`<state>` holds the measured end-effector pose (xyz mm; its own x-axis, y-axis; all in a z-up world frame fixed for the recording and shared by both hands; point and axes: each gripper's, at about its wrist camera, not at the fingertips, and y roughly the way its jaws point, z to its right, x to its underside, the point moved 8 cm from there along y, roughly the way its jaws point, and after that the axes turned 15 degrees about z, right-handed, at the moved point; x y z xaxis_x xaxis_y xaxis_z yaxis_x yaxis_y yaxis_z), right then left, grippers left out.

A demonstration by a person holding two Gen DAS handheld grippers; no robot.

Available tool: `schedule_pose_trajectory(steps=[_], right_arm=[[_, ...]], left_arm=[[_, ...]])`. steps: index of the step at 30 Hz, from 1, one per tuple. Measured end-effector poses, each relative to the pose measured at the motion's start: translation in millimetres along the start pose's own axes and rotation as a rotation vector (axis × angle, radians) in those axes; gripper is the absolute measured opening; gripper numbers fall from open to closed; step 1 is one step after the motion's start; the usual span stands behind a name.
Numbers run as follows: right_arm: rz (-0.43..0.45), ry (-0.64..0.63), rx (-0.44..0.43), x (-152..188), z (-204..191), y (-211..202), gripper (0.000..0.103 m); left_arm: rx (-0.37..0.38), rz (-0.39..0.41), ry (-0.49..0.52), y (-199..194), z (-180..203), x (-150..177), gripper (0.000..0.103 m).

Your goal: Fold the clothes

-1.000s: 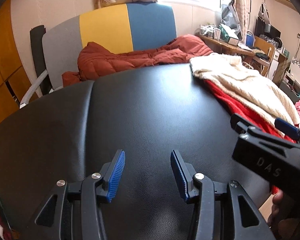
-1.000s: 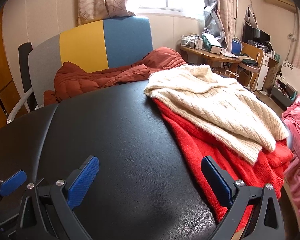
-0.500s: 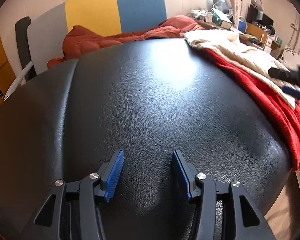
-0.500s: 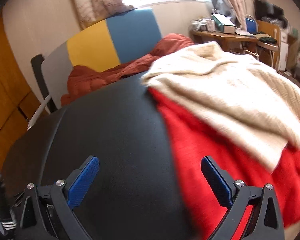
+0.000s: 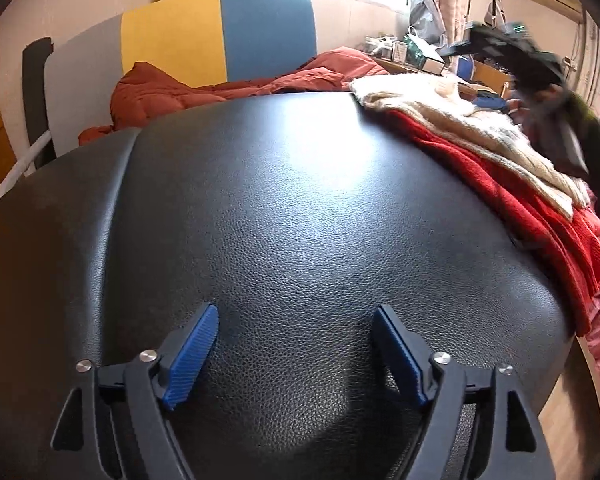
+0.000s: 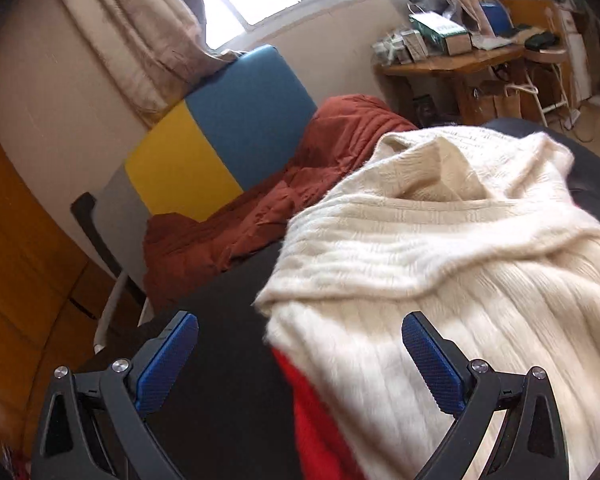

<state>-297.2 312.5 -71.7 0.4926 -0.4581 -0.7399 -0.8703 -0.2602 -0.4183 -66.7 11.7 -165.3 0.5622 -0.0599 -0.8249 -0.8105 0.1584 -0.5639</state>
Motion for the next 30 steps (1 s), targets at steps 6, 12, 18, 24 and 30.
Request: schedule_pose_trajectory(steps=[6,12,18,24,30], right_arm=[[-0.083,0.274,0.003,18.5,19.9,63.2,0.103],[0.057,0.412,-0.056,5.8,7.4,105.1,0.103],[0.134,0.471,-0.225,-5.1,-22.0,136.9,0.103],[0.170,0.400,-0.691,-36.0,-121.2,91.3,0.103],[0.086,0.220,-0.878,-9.7,-223.6,44.4,0.103]], left_arm=[[-0.003,0.008,-0.010,1.0,0.6,-0.9,0.083],[0.002,0.011,-0.010,2.1,0.6,-1.4,0.085],[0.010,0.022,-0.019,2.2,-0.1,-1.6,0.086],[0.003,0.025,-0.015,3.1,1.5,-2.5,0.086],[0.012,0.009,-0.023,0.0,0.5,-3.5,0.086]])
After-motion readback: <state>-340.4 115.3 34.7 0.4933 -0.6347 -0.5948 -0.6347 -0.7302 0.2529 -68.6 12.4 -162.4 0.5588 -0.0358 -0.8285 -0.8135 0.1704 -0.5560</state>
